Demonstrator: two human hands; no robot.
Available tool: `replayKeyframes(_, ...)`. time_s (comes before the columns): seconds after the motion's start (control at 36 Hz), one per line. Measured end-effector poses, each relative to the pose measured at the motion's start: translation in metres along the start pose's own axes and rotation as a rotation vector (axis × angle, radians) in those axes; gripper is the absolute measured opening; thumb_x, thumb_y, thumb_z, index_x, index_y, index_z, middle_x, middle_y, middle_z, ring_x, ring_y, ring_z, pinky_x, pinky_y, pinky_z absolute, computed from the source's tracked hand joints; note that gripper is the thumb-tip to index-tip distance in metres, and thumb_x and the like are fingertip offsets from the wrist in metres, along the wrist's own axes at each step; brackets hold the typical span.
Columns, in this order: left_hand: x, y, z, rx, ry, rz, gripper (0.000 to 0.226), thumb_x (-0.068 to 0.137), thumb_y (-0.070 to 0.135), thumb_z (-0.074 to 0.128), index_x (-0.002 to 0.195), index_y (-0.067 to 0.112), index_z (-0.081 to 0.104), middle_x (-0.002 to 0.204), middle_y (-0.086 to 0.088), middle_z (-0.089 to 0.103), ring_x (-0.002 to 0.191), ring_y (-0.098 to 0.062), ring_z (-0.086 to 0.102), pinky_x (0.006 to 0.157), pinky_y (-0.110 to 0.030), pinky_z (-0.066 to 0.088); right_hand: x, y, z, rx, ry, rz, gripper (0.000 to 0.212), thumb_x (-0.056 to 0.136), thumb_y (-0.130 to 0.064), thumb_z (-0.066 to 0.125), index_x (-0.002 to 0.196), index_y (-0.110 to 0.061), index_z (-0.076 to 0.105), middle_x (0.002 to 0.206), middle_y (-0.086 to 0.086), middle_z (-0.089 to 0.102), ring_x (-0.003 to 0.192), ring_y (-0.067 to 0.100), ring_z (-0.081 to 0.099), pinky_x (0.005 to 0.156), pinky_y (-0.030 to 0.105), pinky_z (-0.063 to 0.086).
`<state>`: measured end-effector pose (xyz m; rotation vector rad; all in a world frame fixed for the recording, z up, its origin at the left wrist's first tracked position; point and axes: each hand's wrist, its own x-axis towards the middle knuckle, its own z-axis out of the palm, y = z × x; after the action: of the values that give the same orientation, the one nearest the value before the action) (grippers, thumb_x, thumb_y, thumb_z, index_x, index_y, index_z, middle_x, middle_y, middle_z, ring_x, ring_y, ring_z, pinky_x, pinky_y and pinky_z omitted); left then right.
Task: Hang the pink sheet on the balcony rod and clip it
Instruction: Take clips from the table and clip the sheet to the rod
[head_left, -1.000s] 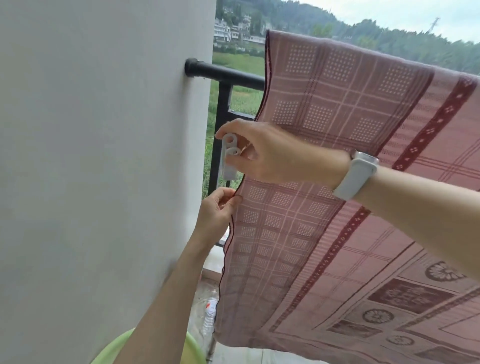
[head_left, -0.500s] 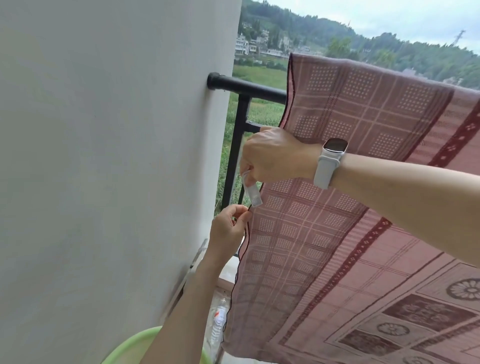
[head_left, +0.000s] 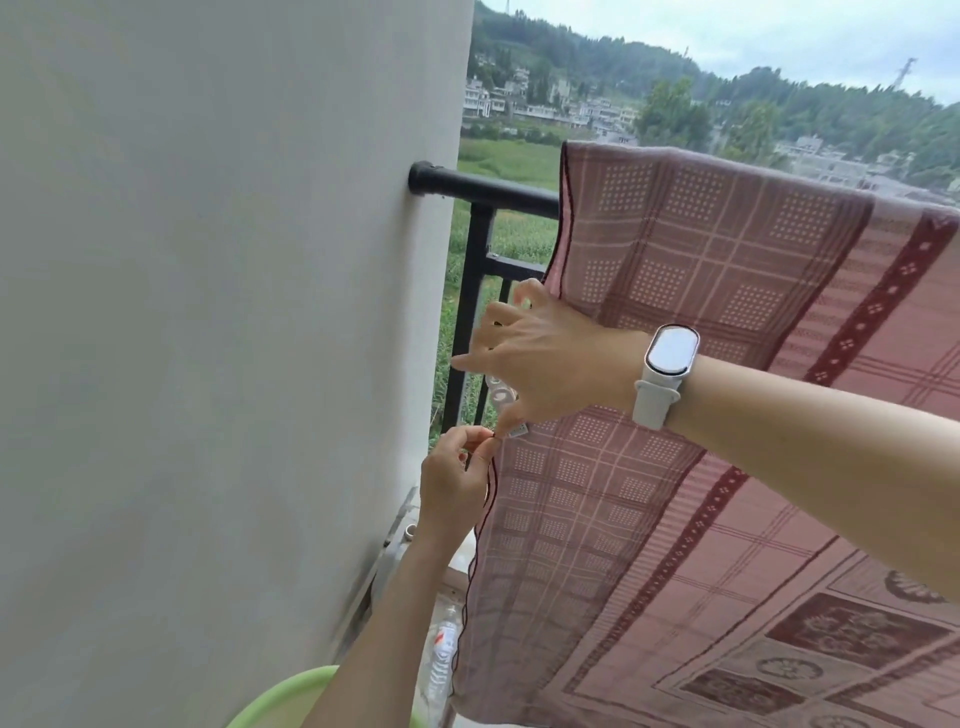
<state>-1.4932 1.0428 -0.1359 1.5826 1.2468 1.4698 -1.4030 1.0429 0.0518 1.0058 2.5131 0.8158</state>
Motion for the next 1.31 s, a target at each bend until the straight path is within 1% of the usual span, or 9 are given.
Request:
replayKeyframes(0.17, -0.027, 0.01, -0.002, 0.0, 0.114, -0.025, 0.016, 0.089, 0.017, 0.057, 0.098, 0.029, 0.054, 0.097, 0.008, 0.055, 0.089, -0.003, 0.055, 0.074, -0.018, 0.044, -0.062, -0.025, 0.039, 0.279, 0.696, 0.087, 0.027, 0.09, -0.021, 0.054, 0.116, -0.016, 0.06, 0.115, 0.003, 0.062, 0.115, 0.022, 0.05, 0.101, 0.043, 0.035)
replayKeyframes(0.25, -0.061, 0.012, 0.012, 0.122, 0.193, -0.022, 0.024, 0.089, 0.023, 0.058, 0.112, 0.024, 0.051, 0.105, 0.008, 0.051, 0.092, -0.006, 0.051, 0.081, -0.025, 0.043, -0.108, -0.047, 0.077, 0.383, 0.859, 0.244, 0.032, 0.084, -0.003, 0.053, 0.115, -0.013, 0.055, 0.113, 0.007, 0.063, 0.113, 0.024, 0.051, 0.097, 0.045, 0.04)
replayKeyframes(0.39, -0.122, 0.014, 0.071, 0.437, 0.012, 0.138, 0.041, 0.082, 0.037, 0.042, 0.118, 0.019, 0.05, 0.116, -0.004, 0.058, 0.105, -0.026, 0.053, 0.086, -0.043, 0.043, -0.202, -0.075, 0.146, 0.41, 0.652, 0.576, 0.033, 0.084, -0.009, 0.052, 0.116, -0.012, 0.059, 0.121, 0.007, 0.06, 0.119, 0.025, 0.047, 0.101, 0.052, 0.035)
replayKeyframes(0.67, -0.24, 0.106, 0.311, 0.653, -0.463, 0.508, 0.04, 0.083, 0.031, 0.041, 0.121, 0.021, 0.048, 0.127, -0.005, 0.053, 0.118, -0.025, 0.041, 0.096, -0.051, 0.04, -0.513, -0.089, 0.245, 0.511, 0.311, 1.165, 0.034, 0.085, -0.021, 0.04, 0.113, -0.017, 0.059, 0.117, 0.001, 0.062, 0.115, 0.024, 0.051, 0.102, 0.051, 0.034)
replayKeyframes(0.86, -0.366, 0.199, 0.518, 0.55, -0.811, 0.662, 0.04, 0.083, 0.025, 0.047, 0.121, 0.017, 0.053, 0.13, -0.006, 0.052, 0.121, -0.028, 0.046, 0.1, -0.053, 0.036, -0.757, -0.108, 0.267, 0.347, 0.146, 1.612, 0.033, 0.083, -0.02, 0.039, 0.107, -0.014, 0.062, 0.106, 0.004, 0.066, 0.104, 0.028, 0.058, 0.092, 0.045, 0.037)
replayKeyframes(0.97, -0.429, 0.254, 0.616, 0.476, -0.991, 0.755, 0.046, 0.087, 0.024, 0.046, 0.133, 0.02, 0.042, 0.142, -0.004, 0.039, 0.133, -0.026, 0.029, 0.11, -0.051, 0.02, -0.869, -0.123, 0.269, 0.179, 0.09, 1.843, 0.036, 0.083, -0.024, 0.036, 0.105, -0.015, 0.063, 0.103, 0.001, 0.067, 0.101, 0.024, 0.06, 0.094, 0.041, 0.03)
replayKeyframes(1.06, -0.468, 0.288, 0.677, 0.421, -1.088, 0.823, 0.051, 0.088, 0.024, 0.046, 0.138, 0.022, 0.034, 0.144, -0.001, 0.032, 0.135, -0.023, 0.022, 0.111, -0.047, 0.014, -0.936, -0.136, 0.276, 0.099, 0.081, 1.983, 0.036, 0.083, -0.025, 0.036, 0.104, -0.015, 0.064, 0.103, 0.002, 0.067, 0.103, 0.021, 0.056, 0.092, 0.044, 0.042)
replayKeyframes(1.14, -0.506, 0.313, 0.735, 0.35, -1.157, 0.866, 0.05, 0.086, 0.023, 0.048, 0.134, 0.019, 0.038, 0.139, -0.002, 0.039, 0.13, -0.024, 0.03, 0.109, -0.047, 0.02, -0.992, -0.142, 0.288, 0.03, 0.088, 2.096, 0.038, 0.081, -0.024, 0.037, 0.104, -0.014, 0.065, 0.102, 0.004, 0.067, 0.101, 0.015, 0.046, 0.085, 0.043, 0.047)
replayKeyframes(1.31, -0.58, 0.331, 0.857, 0.27, -1.224, 0.961, 0.04, 0.079, 0.021, 0.06, 0.117, 0.009, 0.055, 0.115, -0.013, 0.058, 0.106, -0.036, 0.052, 0.092, -0.049, 0.038, -1.098, -0.139, 0.327, 0.037, -0.037, 2.291, 0.04, 0.081, -0.026, 0.035, 0.103, -0.015, 0.065, 0.099, 0.002, 0.068, 0.09, 0.024, 0.063, 0.076, 0.036, 0.048)
